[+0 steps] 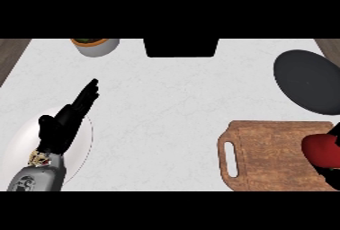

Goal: Pick the tomato from the cutting board and place it in the pan

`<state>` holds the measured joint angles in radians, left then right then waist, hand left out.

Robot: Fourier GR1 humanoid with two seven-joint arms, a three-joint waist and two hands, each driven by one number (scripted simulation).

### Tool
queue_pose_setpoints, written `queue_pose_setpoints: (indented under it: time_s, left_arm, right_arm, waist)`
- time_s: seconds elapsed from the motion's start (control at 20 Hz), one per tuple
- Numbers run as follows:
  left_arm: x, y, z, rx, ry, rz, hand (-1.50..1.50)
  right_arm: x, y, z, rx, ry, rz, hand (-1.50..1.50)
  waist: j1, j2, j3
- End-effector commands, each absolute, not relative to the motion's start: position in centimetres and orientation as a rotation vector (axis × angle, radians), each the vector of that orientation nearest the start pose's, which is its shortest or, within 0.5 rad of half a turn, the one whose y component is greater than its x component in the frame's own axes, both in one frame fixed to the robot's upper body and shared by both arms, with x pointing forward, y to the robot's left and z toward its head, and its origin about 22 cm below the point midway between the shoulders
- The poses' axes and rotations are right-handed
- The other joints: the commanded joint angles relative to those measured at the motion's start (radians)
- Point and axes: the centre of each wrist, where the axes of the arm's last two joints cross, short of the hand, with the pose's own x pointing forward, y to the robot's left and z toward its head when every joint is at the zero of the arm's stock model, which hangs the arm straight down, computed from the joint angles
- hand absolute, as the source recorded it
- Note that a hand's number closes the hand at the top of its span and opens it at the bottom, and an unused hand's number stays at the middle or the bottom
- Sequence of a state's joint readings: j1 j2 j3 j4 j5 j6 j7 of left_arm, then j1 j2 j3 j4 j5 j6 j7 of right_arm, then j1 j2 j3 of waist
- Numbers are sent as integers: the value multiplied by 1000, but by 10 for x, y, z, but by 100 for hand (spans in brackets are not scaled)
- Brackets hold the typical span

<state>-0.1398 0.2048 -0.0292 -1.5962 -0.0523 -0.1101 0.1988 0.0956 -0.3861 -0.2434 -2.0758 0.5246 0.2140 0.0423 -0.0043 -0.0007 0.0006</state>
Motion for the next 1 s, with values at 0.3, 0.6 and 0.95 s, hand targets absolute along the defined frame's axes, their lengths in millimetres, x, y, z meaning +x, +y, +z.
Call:
queue_pose_setpoints:
  time_s: [0.3,0.6,0.95]
  left_arm:
    - [278,262,52,81,-1499,-357,0]
    - [277,246,55,92,-1509,-364,0]
    - [284,232,64,72,-1535,-376,0]
  right_arm:
    - [279,-386,130,-922,-1682,620,150]
    - [315,-425,85,-1063,-1650,572,150]
    - [349,-446,67,-1082,-1646,581,150]
  waist:
    - [15,3,0]
    - [29,8,1]
    - [45,16,3]
